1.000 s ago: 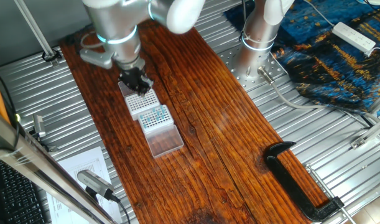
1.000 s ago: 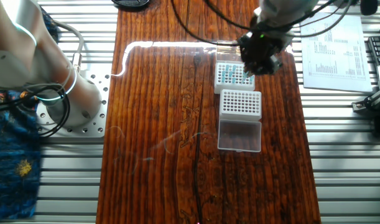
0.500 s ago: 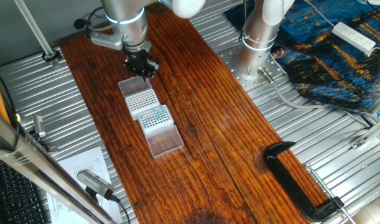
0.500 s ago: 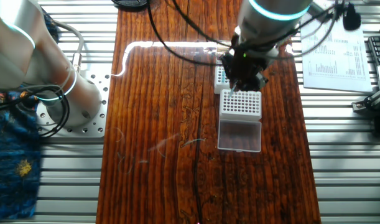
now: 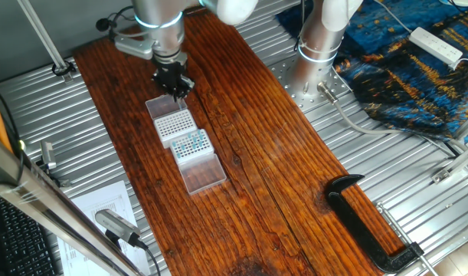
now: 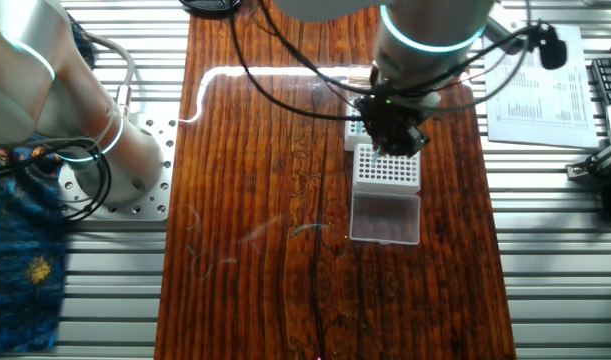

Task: Transfer all medium pipette tips from one holder to another

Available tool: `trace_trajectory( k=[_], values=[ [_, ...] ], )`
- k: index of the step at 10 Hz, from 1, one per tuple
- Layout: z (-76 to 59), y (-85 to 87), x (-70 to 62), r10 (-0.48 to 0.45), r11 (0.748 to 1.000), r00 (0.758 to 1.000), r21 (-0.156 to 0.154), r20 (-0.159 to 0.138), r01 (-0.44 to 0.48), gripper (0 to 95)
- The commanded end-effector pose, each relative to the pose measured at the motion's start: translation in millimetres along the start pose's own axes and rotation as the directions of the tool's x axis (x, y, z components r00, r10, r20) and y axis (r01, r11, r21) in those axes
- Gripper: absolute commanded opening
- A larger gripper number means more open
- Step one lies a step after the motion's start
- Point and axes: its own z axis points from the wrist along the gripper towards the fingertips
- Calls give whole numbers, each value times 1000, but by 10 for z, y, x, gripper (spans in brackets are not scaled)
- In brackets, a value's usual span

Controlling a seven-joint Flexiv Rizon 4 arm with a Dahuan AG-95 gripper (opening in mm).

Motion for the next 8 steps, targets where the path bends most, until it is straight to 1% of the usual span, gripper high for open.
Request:
trace_trajectory(
  k=[1,3,4,6,8],
  values=[
    [70,-27,-16,7,1000,1000,-1,-6,-7,0],
    [118,-44,-9,9,1000,1000,3,-2,-9,0],
    [152,-57,-1,7,1000,1000,5,5,-7,0],
    [171,-59,17,3,1000,1000,0,1,-3,0],
    [195,-4,77,4,1000,1000,-9,10,-4,0]
  ],
)
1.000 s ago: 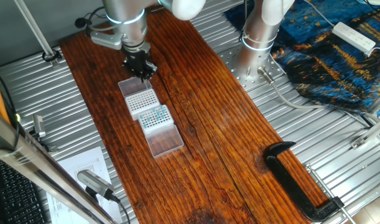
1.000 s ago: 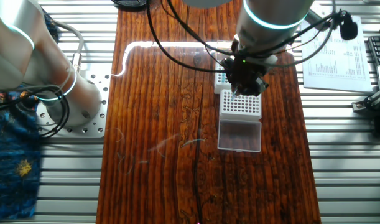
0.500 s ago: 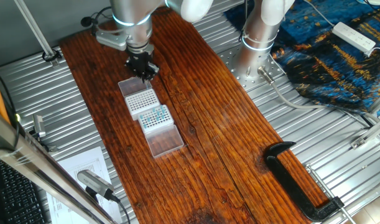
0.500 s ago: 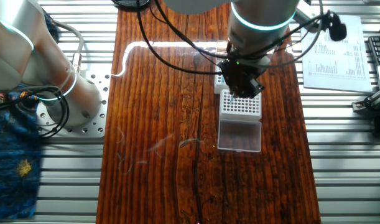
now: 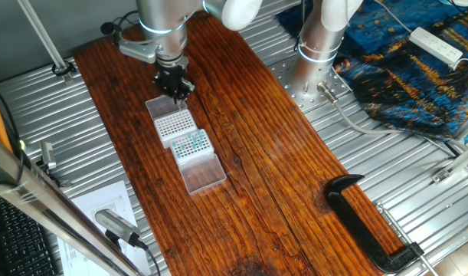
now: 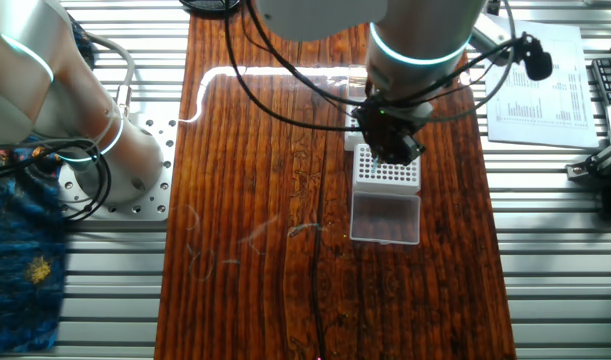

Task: Transfer all medium pipette tips from one holder to another

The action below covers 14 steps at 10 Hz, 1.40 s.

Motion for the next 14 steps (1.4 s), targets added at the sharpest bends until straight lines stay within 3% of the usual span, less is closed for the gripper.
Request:
trace_trajectory(
  k=[1,13,14],
  values=[
    [29,40,43,-4,1000,1000,-1,9,4,0],
    [122,70,83,-9,1000,1000,-4,9,9,0],
    [123,70,83,-16,1000,1000,-4,7,16,190]
  ],
)
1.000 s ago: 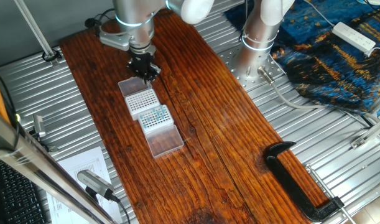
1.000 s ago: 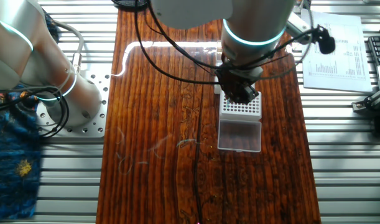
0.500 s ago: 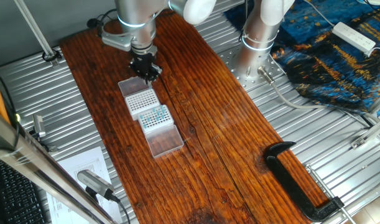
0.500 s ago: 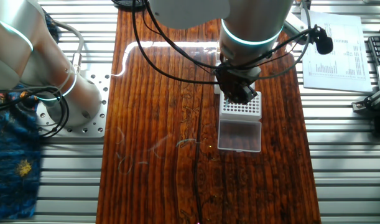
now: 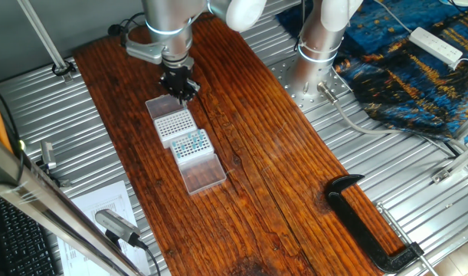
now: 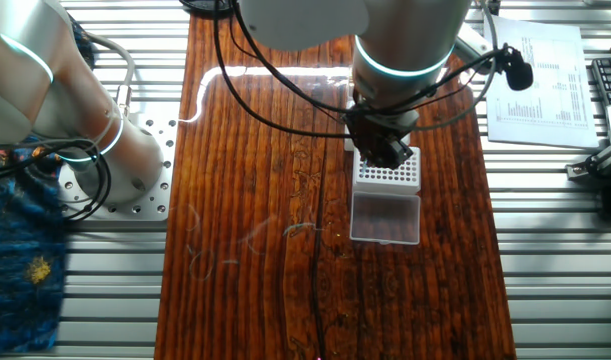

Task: Transfer all medium pipette tips from one holder to another

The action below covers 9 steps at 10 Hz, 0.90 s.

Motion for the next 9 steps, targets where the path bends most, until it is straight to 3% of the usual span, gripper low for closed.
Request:
trace_trajectory(
  k=[1,4,5,7,8,9],
  values=[
    [-8,3,4,-9,1000,1000,0,-3,9,190],
    [-11,-10,-25,7,1000,1000,-7,6,-7,190],
    [-27,-65,-122,11,1000,1000,-22,17,-11,190],
    [-68,-156,-327,17,1000,1000,-19,8,-17,190],
    [-71,-167,-404,26,1000,1000,-19,8,-25,190],
    [-39,-121,-568,62,998,998,-20,11,-62,190]
  ],
)
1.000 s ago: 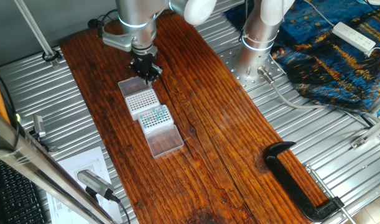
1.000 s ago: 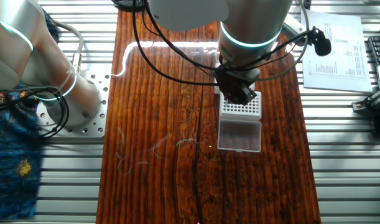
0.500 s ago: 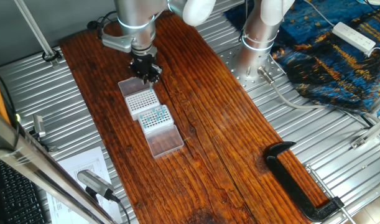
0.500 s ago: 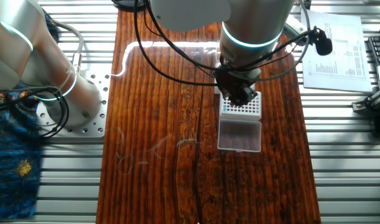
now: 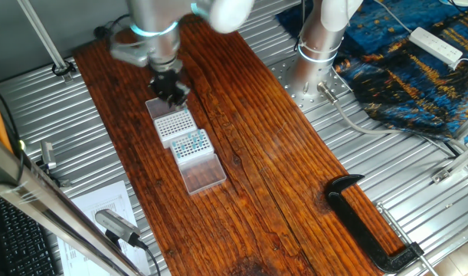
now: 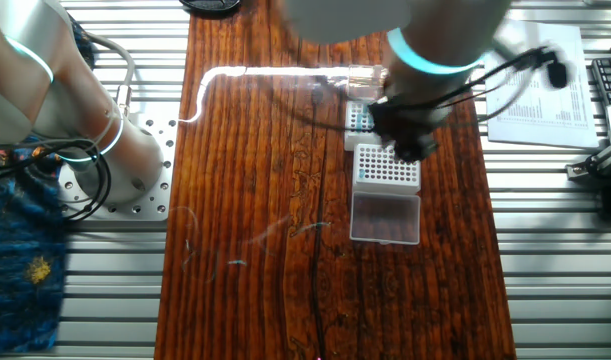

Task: Transfer all medium pipette tips from one holder to another

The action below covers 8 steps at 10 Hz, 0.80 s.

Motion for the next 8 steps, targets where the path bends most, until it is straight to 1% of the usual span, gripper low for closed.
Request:
trace_trajectory(
  k=[1,2,4,6,8],
  values=[
    [72,137,-197,69,998,998,11,10,-69,190],
    [112,217,-292,98,995,995,13,6,-98,190],
    [148,286,-352,117,993,993,14,6,-117,190],
    [188,310,-387,139,990,990,10,8,-139,190],
    [252,389,-472,179,984,984,12,4,-179,190]
  ],
)
